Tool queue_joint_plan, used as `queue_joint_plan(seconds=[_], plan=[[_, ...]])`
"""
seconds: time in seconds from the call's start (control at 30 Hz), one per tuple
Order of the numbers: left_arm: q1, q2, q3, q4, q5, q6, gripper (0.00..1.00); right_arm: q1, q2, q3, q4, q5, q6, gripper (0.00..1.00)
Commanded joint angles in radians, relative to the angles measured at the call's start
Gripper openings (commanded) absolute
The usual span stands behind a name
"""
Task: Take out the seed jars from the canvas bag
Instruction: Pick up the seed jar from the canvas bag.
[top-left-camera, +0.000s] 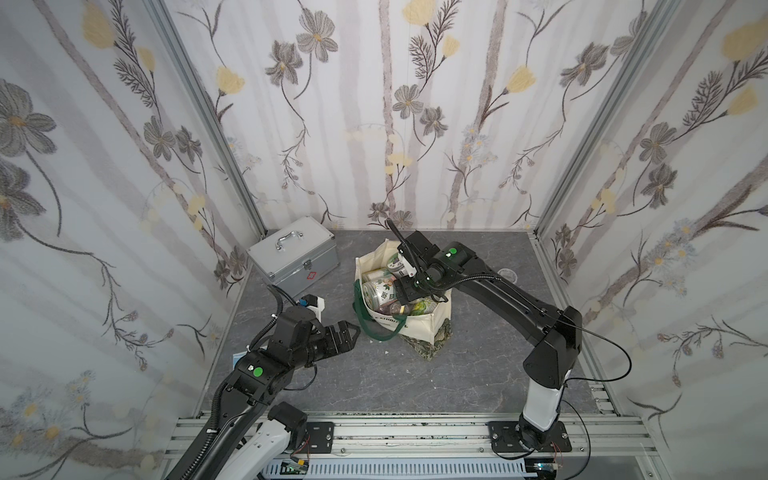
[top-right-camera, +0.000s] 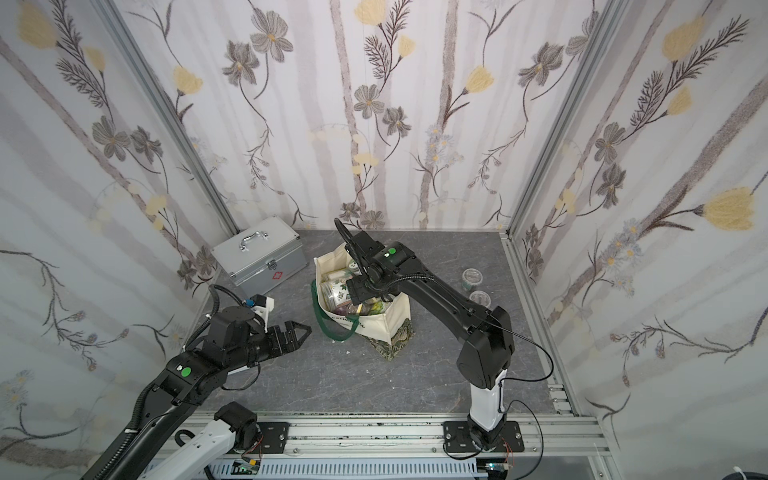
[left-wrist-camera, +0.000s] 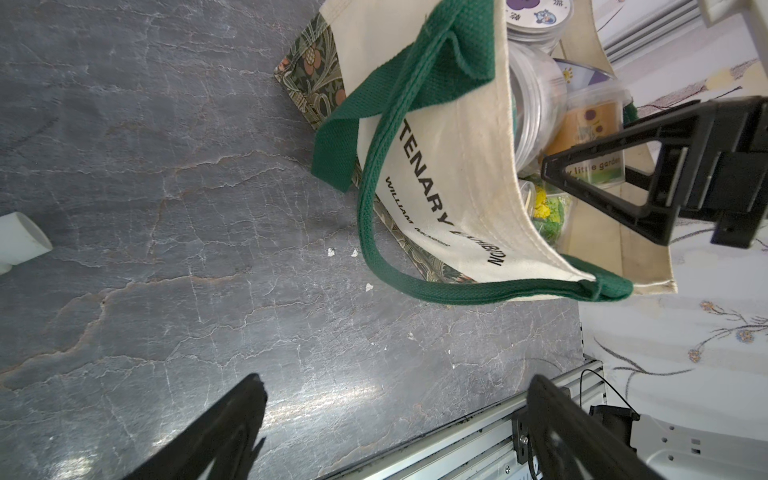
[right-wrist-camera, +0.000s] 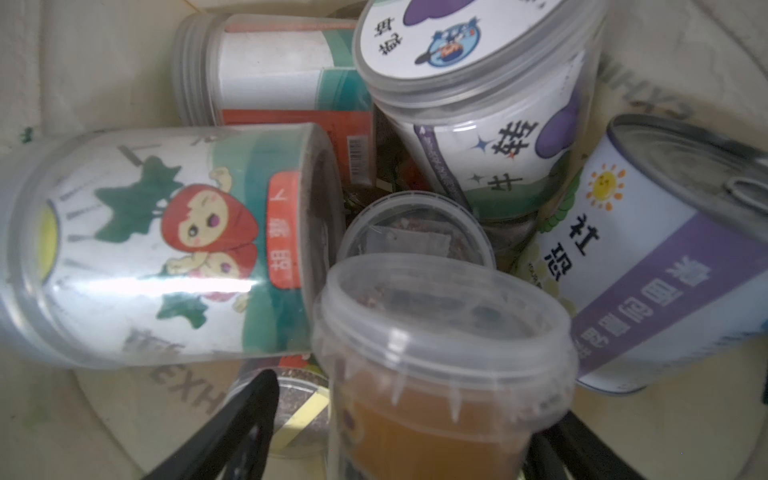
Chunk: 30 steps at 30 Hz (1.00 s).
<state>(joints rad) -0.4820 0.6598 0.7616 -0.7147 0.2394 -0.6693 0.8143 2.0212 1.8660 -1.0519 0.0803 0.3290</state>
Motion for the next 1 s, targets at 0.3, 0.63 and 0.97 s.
queue_joint_plan(seconds=[0.3, 0.63, 0.97], plan=[[0.010, 0.046, 0.073, -0.025, 0.008, 0.019, 1.00, 0.004, -0.028, -0.046, 0.055, 0.051, 0.011, 0.69], [0.011, -0.012, 0.113, -0.068, -0.011, -0.056, 1.00, 0.006, -0.110, -0.107, 0.084, 0.059, -0.008, 0.52], [0.011, -0.044, 0.157, -0.111, -0.029, -0.047, 1.00, 0.020, -0.249, -0.232, 0.279, 0.025, -0.063, 0.50]])
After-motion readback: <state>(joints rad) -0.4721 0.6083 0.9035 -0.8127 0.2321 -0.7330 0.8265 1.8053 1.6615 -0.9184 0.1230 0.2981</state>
